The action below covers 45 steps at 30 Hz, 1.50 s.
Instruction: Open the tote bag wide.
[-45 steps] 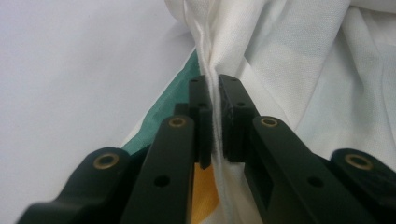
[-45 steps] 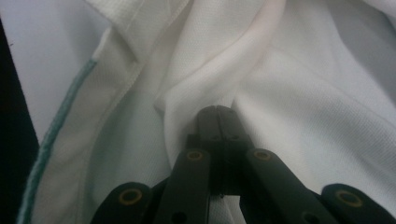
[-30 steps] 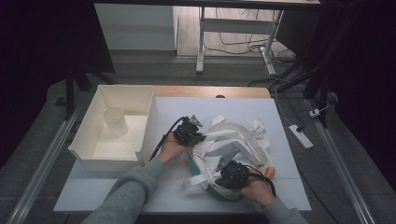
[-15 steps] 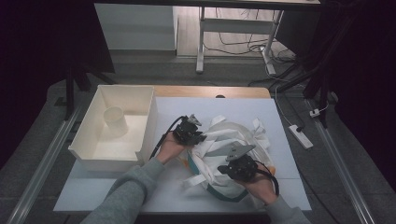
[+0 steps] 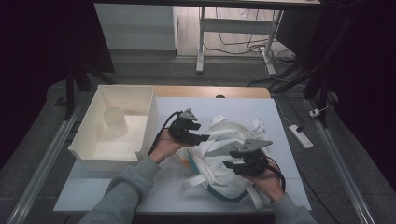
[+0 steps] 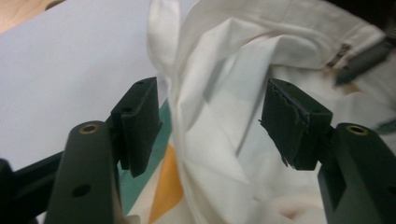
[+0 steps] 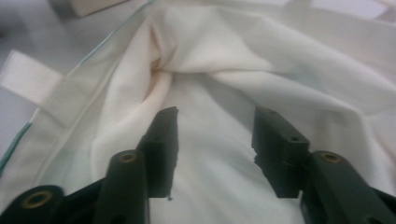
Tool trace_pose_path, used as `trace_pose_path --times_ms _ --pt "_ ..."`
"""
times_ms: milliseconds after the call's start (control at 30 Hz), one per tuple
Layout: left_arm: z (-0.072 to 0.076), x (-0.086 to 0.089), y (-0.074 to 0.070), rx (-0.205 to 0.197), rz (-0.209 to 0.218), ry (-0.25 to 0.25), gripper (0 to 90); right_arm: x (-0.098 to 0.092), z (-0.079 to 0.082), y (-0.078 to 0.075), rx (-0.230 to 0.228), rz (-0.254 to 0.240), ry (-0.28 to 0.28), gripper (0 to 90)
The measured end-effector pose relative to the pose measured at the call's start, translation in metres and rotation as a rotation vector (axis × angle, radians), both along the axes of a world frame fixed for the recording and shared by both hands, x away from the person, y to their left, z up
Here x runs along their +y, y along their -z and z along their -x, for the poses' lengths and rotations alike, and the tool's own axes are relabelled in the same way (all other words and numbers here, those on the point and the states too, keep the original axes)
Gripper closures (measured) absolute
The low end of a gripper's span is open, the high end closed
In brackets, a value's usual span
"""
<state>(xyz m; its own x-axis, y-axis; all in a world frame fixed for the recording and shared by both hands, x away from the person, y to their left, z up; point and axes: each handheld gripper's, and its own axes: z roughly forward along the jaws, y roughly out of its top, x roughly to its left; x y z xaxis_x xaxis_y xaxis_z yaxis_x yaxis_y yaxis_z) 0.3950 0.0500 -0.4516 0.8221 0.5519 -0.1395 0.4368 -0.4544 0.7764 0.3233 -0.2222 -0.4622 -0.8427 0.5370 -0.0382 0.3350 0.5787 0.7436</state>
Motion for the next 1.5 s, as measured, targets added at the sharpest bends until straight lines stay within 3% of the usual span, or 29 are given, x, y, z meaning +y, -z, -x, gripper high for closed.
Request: trace_pose_path --times_ms 167,367,500,633,1100,1500 --pt "0.008 0.002 -0.013 0.0 0.031 0.04 34.9 -0.012 -0.004 -0.004 -0.021 -0.02 0.042 44.8" --pt "0.023 0.008 -0.035 -0.036 0.043 0.086 37.7 -0.021 -0.006 -0.005 -0.029 -0.037 0.067 44.1" --pt "0.035 0.017 -0.056 -0.067 0.06 0.098 35.9 -0.023 -0.006 -0.006 -0.036 -0.033 0.068 43.9" --pt "0.043 0.028 -0.068 -0.083 0.07 0.083 33.9 -0.022 -0.006 -0.006 -0.039 -0.022 0.067 43.8" --pt "0.048 0.063 -0.077 -0.086 0.07 0.0 29.2 -0.022 -0.007 -0.004 -0.049 0.01 0.067 43.8" --pt "0.047 0.08 -0.079 -0.09 0.068 -0.042 27.9 -0.019 -0.007 -0.001 -0.056 0.051 0.062 43.8"
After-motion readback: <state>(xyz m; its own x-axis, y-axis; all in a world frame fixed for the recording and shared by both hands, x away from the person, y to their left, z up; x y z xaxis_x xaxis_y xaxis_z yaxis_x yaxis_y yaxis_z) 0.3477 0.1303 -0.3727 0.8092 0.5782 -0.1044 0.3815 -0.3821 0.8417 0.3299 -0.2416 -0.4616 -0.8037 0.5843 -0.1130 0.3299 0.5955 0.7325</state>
